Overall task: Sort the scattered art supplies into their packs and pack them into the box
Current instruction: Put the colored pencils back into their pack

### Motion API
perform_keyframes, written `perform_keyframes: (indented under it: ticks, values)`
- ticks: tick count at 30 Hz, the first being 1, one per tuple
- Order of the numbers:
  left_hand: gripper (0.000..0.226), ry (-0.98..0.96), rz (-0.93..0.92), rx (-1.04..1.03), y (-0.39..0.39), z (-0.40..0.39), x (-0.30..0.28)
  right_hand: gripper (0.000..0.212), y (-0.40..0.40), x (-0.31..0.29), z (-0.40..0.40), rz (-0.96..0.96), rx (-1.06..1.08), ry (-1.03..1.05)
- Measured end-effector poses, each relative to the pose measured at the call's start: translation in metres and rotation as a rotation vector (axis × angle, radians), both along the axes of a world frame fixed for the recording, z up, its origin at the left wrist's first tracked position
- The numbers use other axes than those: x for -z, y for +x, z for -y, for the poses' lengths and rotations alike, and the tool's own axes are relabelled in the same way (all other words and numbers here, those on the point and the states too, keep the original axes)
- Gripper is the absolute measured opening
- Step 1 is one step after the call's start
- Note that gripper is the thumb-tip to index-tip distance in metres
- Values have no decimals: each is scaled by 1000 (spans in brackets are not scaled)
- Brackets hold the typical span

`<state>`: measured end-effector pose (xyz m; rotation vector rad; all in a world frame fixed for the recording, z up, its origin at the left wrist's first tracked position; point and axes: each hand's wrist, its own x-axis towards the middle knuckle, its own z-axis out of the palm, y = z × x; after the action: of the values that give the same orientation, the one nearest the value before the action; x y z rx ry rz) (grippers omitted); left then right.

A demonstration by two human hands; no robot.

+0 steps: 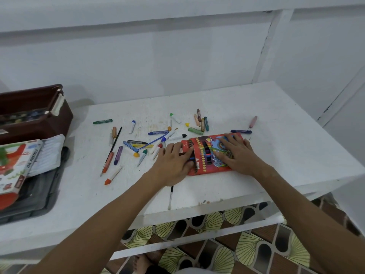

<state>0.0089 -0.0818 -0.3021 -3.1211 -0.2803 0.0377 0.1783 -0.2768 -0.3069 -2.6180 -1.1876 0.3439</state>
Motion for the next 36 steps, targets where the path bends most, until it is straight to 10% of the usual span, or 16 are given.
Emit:
perform_keyframes:
  ticks: [10, 17, 28, 36]
  values:
    - [70, -305, -34, -19, 0, 5, -3, 59, -12, -4, -11, 108, -113, -39]
    - [25, 58, 267, -6, -11, 6, 5, 59, -7, 2, 2, 75, -84, -45]
    - [73, -228, -68, 11, 12, 51, 13, 59, 1, -4, 29, 58, -53, -53]
    - [66, -472, -42, 78, 18, 40, 5, 59, -3, 0, 23, 153, -110, -118]
